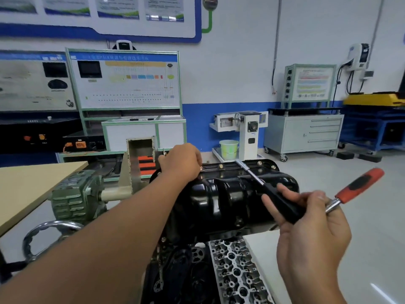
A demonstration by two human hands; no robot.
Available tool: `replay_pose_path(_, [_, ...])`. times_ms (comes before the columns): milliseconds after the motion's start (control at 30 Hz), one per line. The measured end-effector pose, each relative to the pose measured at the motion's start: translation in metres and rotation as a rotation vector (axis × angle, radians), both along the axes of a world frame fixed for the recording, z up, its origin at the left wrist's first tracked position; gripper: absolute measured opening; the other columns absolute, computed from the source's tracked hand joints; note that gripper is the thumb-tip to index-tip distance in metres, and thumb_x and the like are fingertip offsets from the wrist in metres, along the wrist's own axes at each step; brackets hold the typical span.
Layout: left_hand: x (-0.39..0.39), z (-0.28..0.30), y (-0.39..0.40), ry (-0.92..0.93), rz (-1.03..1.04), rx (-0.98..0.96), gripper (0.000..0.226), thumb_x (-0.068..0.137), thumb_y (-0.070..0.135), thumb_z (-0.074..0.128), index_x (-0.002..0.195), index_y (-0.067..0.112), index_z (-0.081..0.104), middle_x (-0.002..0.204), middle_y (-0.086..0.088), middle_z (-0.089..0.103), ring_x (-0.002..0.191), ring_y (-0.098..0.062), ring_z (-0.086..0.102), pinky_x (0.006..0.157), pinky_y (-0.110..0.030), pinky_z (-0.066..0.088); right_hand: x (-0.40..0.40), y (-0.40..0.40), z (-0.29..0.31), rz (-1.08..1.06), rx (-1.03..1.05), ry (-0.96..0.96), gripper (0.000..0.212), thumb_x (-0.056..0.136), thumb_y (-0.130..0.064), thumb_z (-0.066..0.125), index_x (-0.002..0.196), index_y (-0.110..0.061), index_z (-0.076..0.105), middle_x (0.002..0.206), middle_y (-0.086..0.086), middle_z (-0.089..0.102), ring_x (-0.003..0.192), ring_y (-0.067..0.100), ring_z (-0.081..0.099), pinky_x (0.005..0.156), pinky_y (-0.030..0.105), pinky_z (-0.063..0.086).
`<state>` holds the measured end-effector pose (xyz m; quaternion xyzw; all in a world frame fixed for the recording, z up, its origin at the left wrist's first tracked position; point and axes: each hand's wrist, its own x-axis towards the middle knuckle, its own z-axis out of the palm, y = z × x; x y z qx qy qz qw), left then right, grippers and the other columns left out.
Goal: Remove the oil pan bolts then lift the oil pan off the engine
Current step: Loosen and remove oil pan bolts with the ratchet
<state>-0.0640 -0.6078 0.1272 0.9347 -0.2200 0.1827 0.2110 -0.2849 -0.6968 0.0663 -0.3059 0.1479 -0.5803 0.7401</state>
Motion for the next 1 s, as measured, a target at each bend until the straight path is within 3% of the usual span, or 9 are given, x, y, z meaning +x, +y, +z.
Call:
replay_pose_path(133, [0.006,0.000,0.000,-0.028,-0.145,0.044,0.028,0.084,0.011,0.075,0.072,0.035,0.069,0.089,0.017,0.067,0.099,-0.016,0.065,0.090,-0.043,0.054,0.034,-0.035,0.047,0.121,-0.024,-0.088,0.025,0.109,-0.021,0.049,0.087,-0.010,0.052,0.072,0.015,0.069,0.093,0.032,0.077,0.071,0.052,0.064])
replay_pose_path(233, [0.010,0.001,0.000,-0.009,-0.232,0.064,0.027,0.089,0.009,0.071,0.082,0.035,0.077,0.097,0.014,0.071,0.101,-0.017,0.066,0.089,-0.043,0.057,0.081,-0.056,0.085,0.311,0.055,-0.110,0.022,0.109,-0.016,0.045,0.088,-0.008,0.048,0.065,0.017,0.067,0.085,0.035,0.076,0.065,0.054,0.063])
replay_pose_path(367, [0.017,0.004,0.002,-0.032,-0.315,0.172,0.025,0.092,0.011,0.071,0.095,0.034,0.081,0.108,0.009,0.073,0.105,-0.020,0.065,0.094,-0.046,0.054,0.124,-0.064,0.087,0.527,0.209,-0.135,0.023,0.110,-0.014,0.040,0.089,-0.008,0.047,0.075,0.019,0.065,0.080,0.032,0.074,0.062,0.054,0.062])
replay_pose_path(467, [0.025,0.006,0.007,-0.022,-0.403,0.219,0.026,0.093,0.010,0.070,0.102,0.031,0.082,0.110,0.003,0.072,0.102,-0.022,0.066,0.093,-0.043,0.055,0.136,-0.068,0.075,0.486,0.218,-0.135,0.020,0.108,-0.013,0.042,0.090,-0.007,0.048,0.076,0.021,0.065,0.079,0.034,0.076,0.064,0.056,0.062])
replay_pose_path(567, [0.030,0.007,0.007,-0.042,-0.441,0.254,0.023,0.092,0.009,0.071,0.100,0.027,0.081,0.109,0.000,0.071,0.100,-0.024,0.066,0.092,-0.043,0.054,0.141,-0.068,0.072,0.460,0.080,-0.064,0.018,0.107,-0.016,0.047,0.093,-0.006,0.050,0.071,0.021,0.068,0.079,0.034,0.078,0.064,0.057,0.062])
replay_pose_path(733, [0.032,0.003,0.011,-0.135,-0.407,0.229,0.009,0.089,0.019,0.078,0.095,0.026,0.077,0.097,0.007,0.064,0.095,-0.020,0.064,0.088,-0.041,0.054,0.146,-0.059,0.071,0.484,-0.097,0.128,0.019,0.107,-0.021,0.050,0.097,-0.005,0.053,0.061,0.012,0.065,0.070,0.028,0.077,0.060,0.054,0.062])
replay_pose_path(900, [0.032,0.004,0.012,-0.171,-0.483,0.314,0.034,0.094,0.020,0.072,0.125,0.035,0.072,0.123,0.009,0.067,0.116,-0.018,0.059,0.096,-0.041,0.050,0.145,-0.062,0.072,0.464,-0.042,0.110,0.016,0.105,-0.017,0.052,0.096,-0.004,0.054,0.063,0.015,0.067,0.067,0.029,0.076,0.059,0.053,0.062])
replay_pose_path(1000, [0.035,0.004,0.011,-0.194,-0.538,0.321,0.028,0.093,0.012,0.070,0.112,0.031,0.079,0.122,0.013,0.070,0.114,-0.017,0.062,0.092,-0.043,0.052,0.143,-0.062,0.072,0.474,0.006,0.081,0.017,0.105,-0.016,0.053,0.092,-0.005,0.053,0.064,0.017,0.068,0.065,0.028,0.076,0.058,0.052,0.062])
